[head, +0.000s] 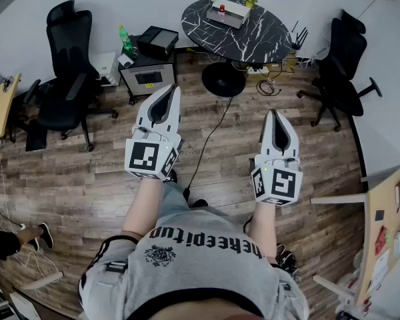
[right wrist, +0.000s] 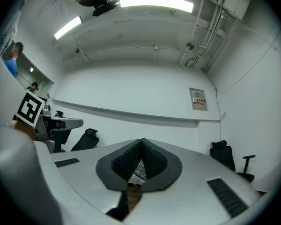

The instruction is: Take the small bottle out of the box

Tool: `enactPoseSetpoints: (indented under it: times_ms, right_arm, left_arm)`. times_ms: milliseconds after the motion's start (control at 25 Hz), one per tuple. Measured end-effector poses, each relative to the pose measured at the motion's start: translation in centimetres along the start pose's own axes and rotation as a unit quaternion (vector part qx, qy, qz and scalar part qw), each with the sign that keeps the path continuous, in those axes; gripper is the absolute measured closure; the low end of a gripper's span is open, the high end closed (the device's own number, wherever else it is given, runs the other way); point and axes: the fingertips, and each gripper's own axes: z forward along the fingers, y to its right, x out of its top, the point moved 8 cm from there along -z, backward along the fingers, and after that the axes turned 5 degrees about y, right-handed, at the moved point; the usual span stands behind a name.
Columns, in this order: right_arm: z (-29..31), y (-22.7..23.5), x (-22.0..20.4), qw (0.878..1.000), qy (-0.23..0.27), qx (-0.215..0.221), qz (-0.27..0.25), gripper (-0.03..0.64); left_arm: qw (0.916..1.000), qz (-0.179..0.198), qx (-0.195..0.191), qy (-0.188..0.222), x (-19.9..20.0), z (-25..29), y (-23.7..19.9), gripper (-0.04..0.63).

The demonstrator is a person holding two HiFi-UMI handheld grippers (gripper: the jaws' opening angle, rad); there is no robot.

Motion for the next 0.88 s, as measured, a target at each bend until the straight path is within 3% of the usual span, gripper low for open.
enactPoseSetpoints:
  times_ms: [560, 880]
  right_arm:
    - [-0.1, -0.1, 0.0, 1.000, 0.004, -0.001, 0.003, 0.618]
    - [1.1, -0.3, -0.8, 0.999, 0.006, 0.019, 0.030, 0.618]
  left_arm:
    - [1.0000, 0.001, -0.003, 0.000, 0.2, 0.0, -0.1, 0.592]
    - [1.0000, 0.000, 0.000, 0.003, -0.3, 0.3, -0.8, 0.592]
